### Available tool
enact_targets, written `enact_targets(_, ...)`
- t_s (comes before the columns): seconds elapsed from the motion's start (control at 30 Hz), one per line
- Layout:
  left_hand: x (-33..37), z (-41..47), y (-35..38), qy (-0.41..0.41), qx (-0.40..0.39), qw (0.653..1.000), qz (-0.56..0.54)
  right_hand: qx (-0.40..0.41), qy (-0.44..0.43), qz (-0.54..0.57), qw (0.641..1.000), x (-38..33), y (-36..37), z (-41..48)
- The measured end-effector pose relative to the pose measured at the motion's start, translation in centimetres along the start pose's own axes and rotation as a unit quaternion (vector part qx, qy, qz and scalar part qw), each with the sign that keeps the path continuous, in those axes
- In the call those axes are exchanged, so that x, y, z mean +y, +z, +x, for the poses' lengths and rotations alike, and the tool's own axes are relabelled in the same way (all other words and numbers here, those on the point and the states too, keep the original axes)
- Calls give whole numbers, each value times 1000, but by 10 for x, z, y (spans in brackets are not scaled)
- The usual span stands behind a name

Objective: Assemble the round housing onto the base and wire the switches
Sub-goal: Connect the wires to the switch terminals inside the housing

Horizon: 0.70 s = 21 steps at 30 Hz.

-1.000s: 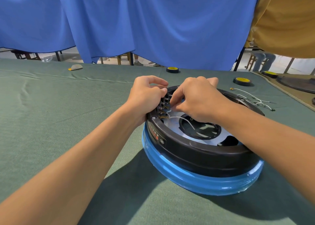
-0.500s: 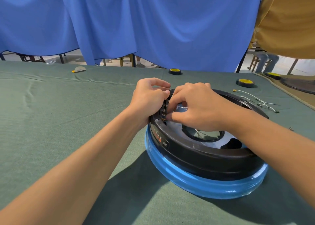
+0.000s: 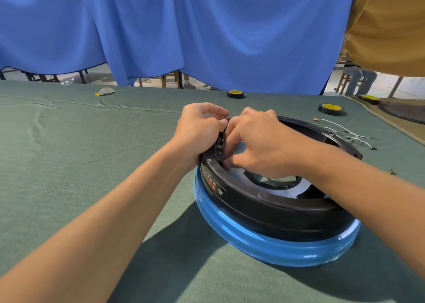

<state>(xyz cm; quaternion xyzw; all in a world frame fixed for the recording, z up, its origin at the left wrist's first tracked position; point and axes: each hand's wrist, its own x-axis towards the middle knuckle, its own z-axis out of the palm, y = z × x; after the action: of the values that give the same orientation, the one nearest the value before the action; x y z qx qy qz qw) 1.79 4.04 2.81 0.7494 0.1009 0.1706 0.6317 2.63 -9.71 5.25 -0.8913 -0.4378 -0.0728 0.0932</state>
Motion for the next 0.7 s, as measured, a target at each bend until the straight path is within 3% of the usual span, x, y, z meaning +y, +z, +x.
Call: enact_targets(0.7,2,-2,1,-6,0,1000,-4,9,0,10,1000,1,2,0)
